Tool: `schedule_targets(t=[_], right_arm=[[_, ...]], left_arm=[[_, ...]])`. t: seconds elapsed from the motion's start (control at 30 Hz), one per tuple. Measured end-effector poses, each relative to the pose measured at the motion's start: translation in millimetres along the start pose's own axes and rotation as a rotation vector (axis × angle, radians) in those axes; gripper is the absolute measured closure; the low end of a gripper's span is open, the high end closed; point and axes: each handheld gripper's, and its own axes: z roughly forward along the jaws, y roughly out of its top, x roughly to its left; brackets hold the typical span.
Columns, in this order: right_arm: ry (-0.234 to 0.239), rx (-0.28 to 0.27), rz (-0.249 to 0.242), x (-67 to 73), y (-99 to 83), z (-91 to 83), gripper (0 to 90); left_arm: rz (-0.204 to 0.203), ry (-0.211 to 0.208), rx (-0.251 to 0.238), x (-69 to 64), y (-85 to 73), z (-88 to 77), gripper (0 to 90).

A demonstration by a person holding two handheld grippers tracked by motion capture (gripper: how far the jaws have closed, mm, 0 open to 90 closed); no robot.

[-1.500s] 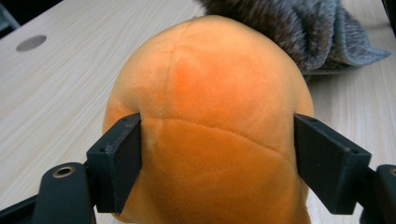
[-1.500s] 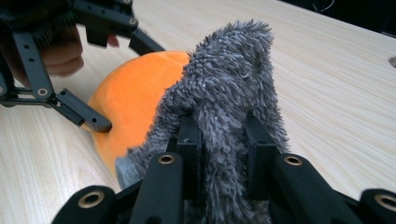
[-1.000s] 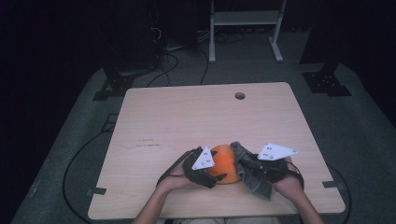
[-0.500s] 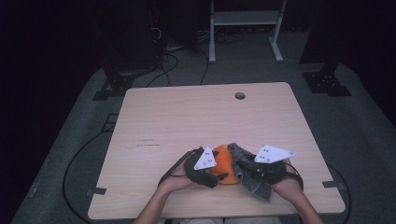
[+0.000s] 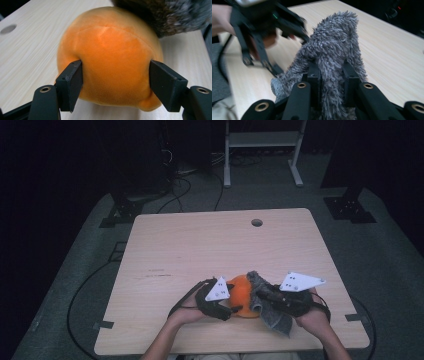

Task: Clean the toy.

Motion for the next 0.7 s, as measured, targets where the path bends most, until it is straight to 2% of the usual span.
schedule_targets(t=[0.03, 0.1, 0.17, 0.23, 0.3, 0.37, 0.43, 0.53, 0.57, 0.63, 0.7], right_arm=[[0.005, 0.002, -0.018, 3.9, 2.5, 2.2, 72.1], [-0.001, 0.04, -0.049, 7.2, 0.8, 11.0, 71.9], [0.011, 0.057, -0.029, 3.8, -7.4, 18.3, 72.0], [0.021, 0.059, -0.014, 0.2, -13.7, 21.2, 72.1], [0.011, 0.068, -0.018, -1.2, -15.1, 21.0, 72.1], [-0.001, 0.077, -0.022, -3.6, -16.8, 20.3, 72.0], [-0.003, 0.074, -0.015, -8.1, -17.8, 17.5, 72.0], [-0.045, 0.081, -0.019, -8.9, -12.9, 9.2, 72.2], [-0.054, 0.074, -0.026, -5.4, -9.4, 5.8, 72.2], [-0.031, 0.032, -0.048, 5.0, -2.4, 1.1, 72.3], [-0.012, 0.035, -0.082, 14.4, 2.0, 2.6, 72.3]], left_arm=[[0.021, 0.0, -0.001, -2.0, 0.9, -0.4, 28.6], [0.022, -0.014, -0.016, -2.1, 0.2, -1.9, 24.7], [-0.035, 0.003, -0.004, 2.3, -1.6, -0.3, 15.0], [-0.118, -0.001, 0.014, 6.3, -4.7, 6.9, 8.0], [-0.132, 0.005, 0.004, 6.1, -7.1, 11.2, 8.8], [-0.106, 0.012, -0.011, 3.2, -6.1, 10.6, 13.0], [-0.076, 0.024, -0.026, 1.0, -4.2, 7.0, 21.8], [-0.062, 0.036, -0.057, -0.8, 0.6, 3.5, 29.2], [-0.063, 0.03, -0.07, -2.1, 2.7, 2.9, 30.1], [-0.037, 0.013, -0.068, -4.8, 6.8, 2.7, 30.1], [-0.003, 0.018, -0.053, -8.8, 9.4, 3.8, 28.0]])
